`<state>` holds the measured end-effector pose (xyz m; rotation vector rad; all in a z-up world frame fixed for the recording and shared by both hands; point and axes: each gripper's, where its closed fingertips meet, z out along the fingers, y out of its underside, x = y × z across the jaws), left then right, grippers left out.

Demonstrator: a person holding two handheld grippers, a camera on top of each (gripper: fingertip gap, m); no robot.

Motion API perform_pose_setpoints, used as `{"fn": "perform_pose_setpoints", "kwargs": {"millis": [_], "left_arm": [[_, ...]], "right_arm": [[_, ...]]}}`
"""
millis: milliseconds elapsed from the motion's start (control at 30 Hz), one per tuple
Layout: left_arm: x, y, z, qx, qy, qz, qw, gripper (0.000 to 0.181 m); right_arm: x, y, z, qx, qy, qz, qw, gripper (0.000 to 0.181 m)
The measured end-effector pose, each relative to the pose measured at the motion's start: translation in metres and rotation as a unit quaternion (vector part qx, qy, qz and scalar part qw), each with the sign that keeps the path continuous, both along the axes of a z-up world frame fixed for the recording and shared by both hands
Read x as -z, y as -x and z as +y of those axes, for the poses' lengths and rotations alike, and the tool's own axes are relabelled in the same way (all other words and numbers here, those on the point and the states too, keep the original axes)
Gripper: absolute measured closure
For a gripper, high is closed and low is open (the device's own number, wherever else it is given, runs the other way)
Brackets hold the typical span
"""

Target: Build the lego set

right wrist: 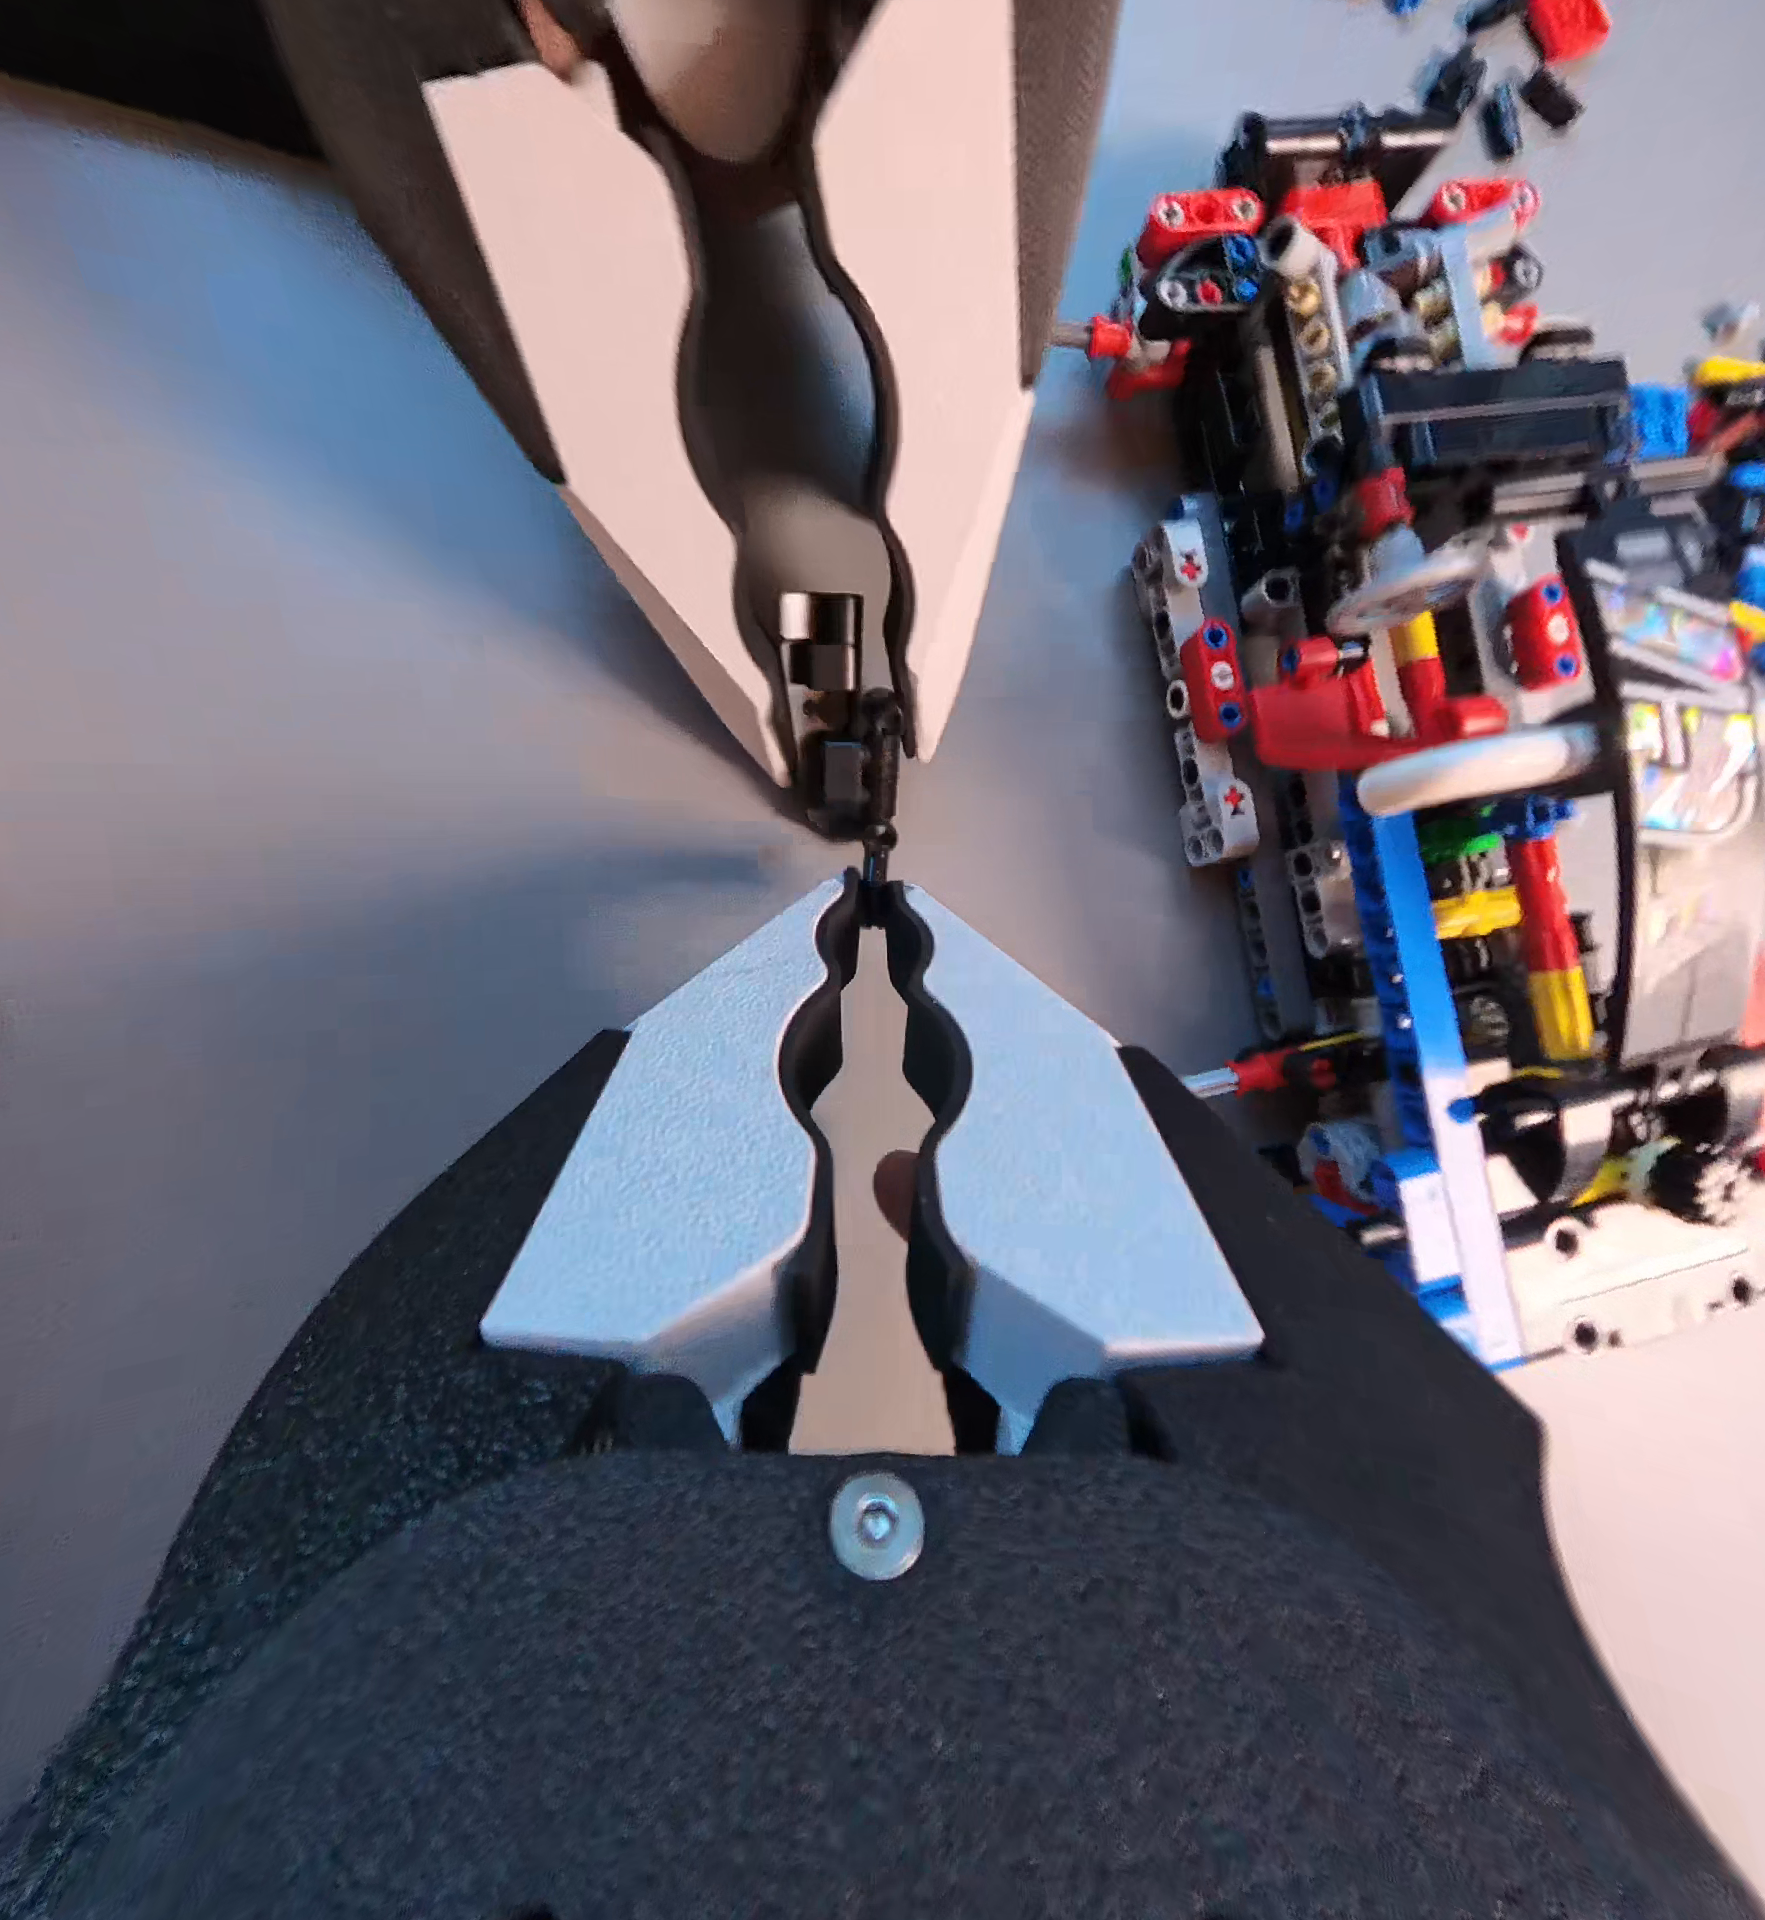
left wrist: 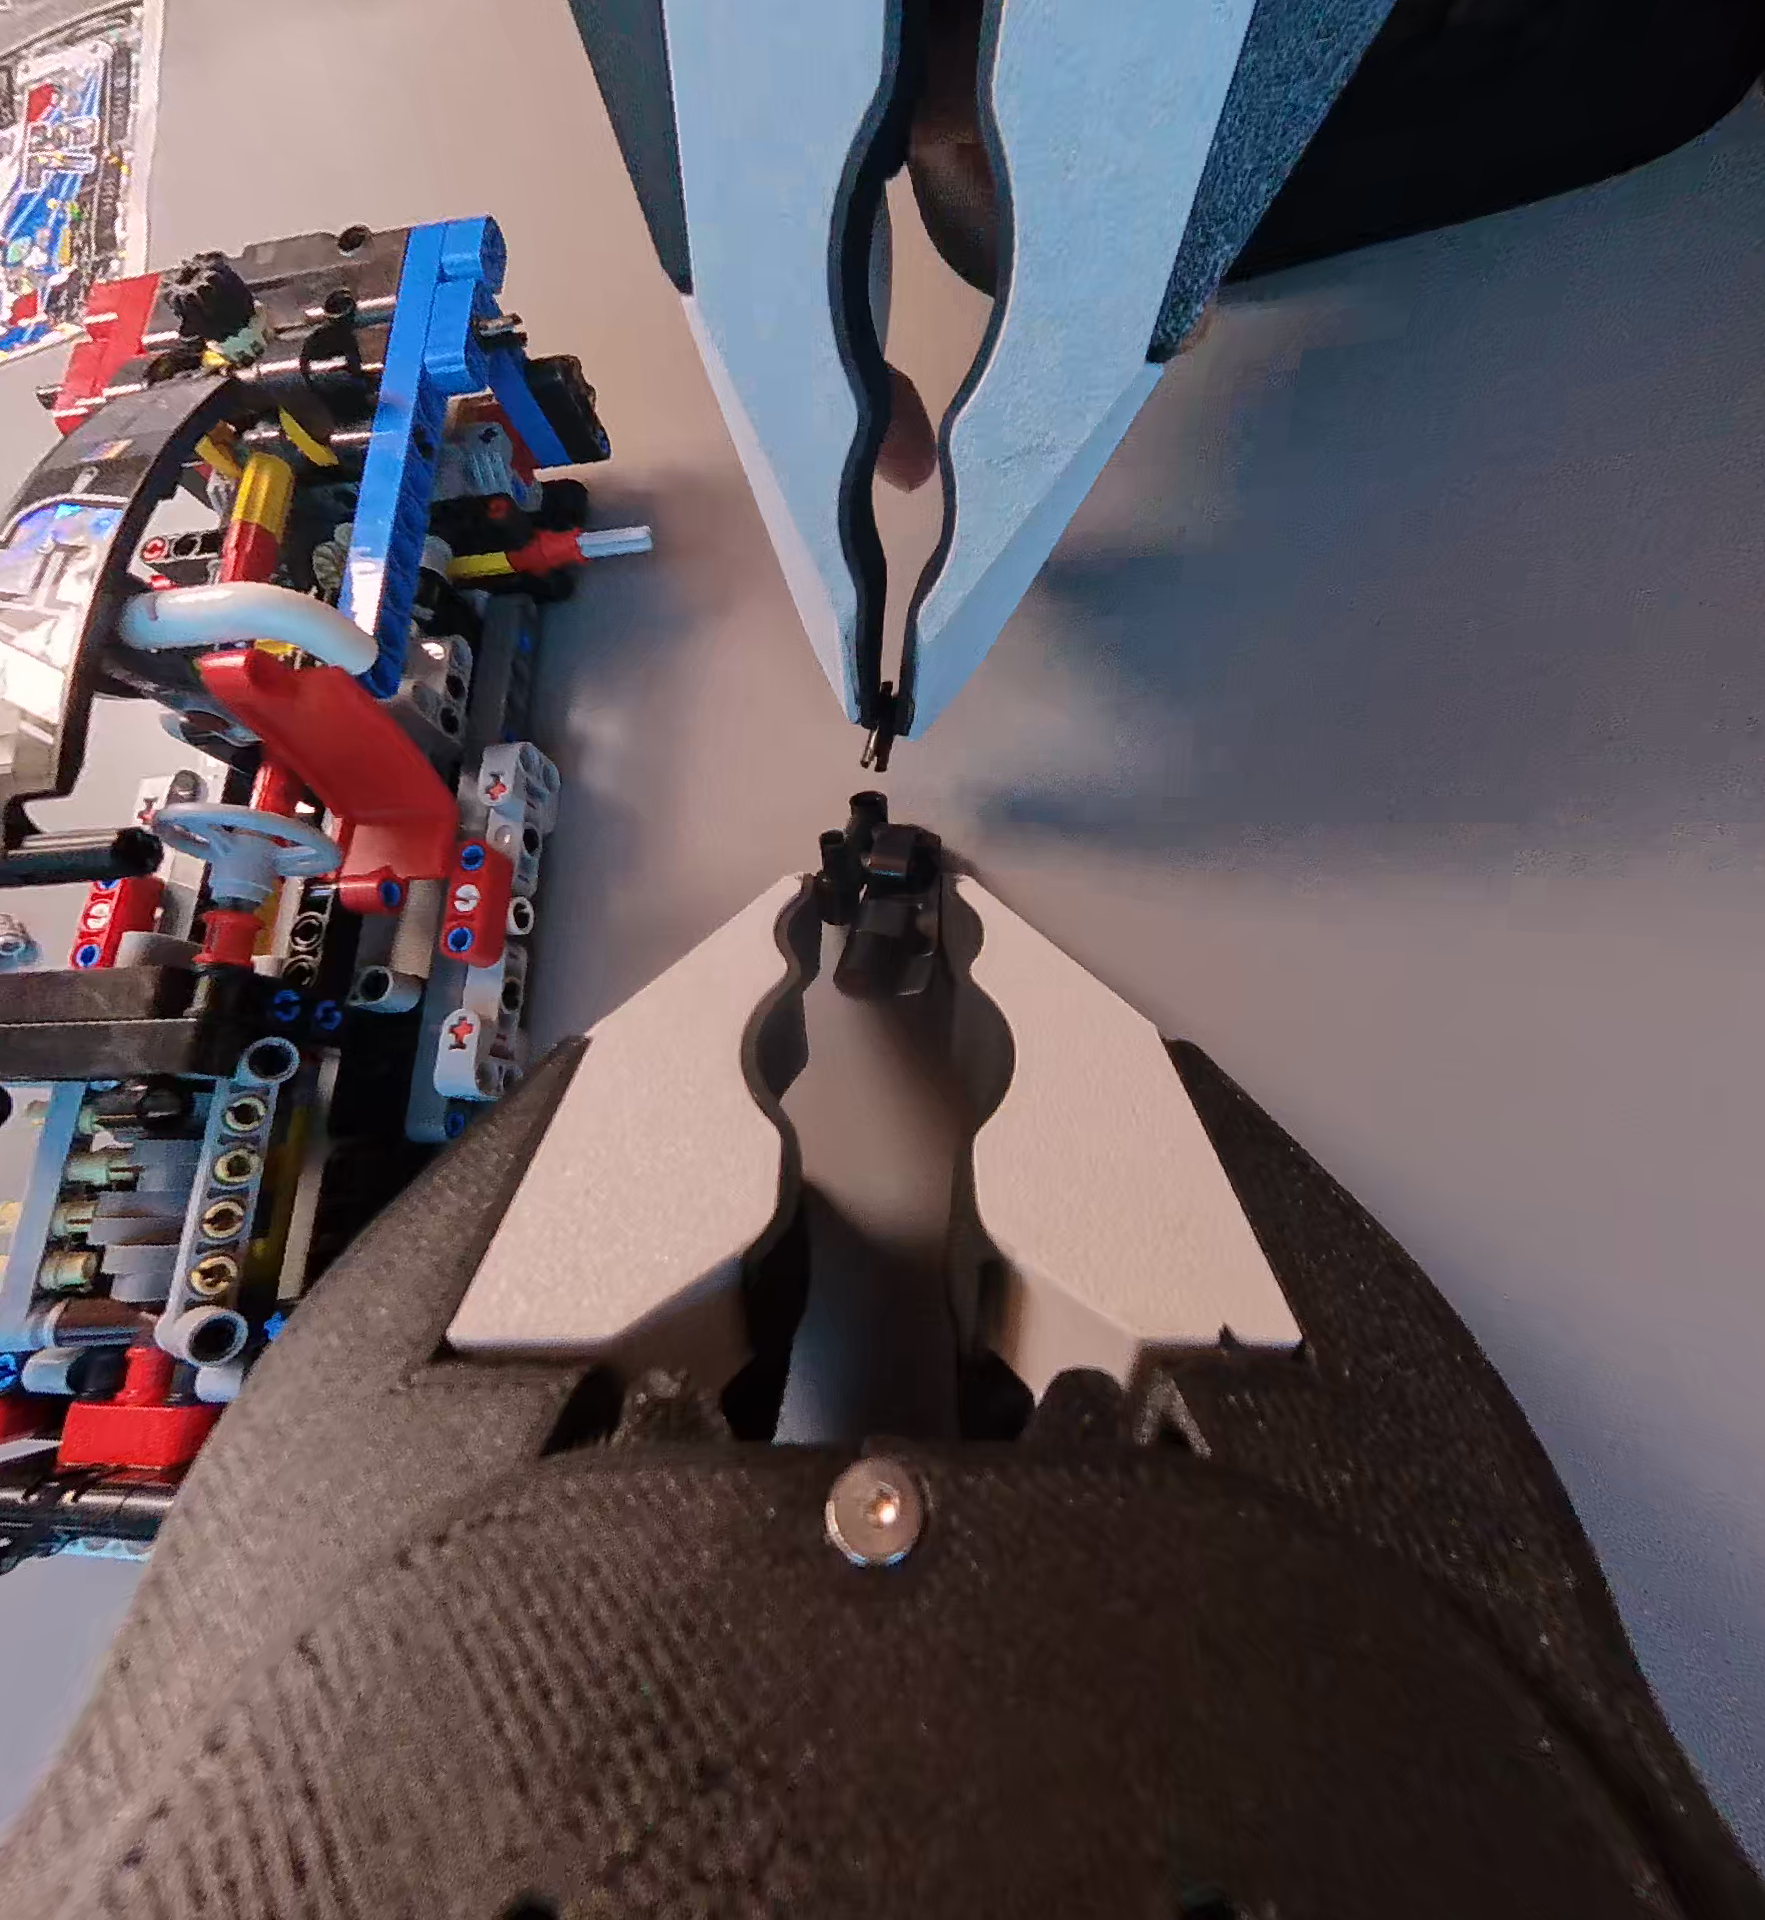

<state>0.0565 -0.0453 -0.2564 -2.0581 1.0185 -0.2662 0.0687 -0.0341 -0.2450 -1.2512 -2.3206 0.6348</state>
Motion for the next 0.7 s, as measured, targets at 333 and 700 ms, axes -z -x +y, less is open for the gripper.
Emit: {"fn": "perform_pose_setpoints", "kwargs": {"millis": [333,700], "left_arm": [[-0.002,-0.004,-0.003,0.007,0.034,-0.033,0.999,0.161],[-0.017,0.001,0.006,0.005,0.139,-0.195,0.971,0.161]], "right_arm": [[0.01,0.002,-0.002,-0.117,-0.124,-0.085,0.982,0.179],[0.004,0.012,0.004,-0.213,-0.28,0.01,0.936,0.18]]}}
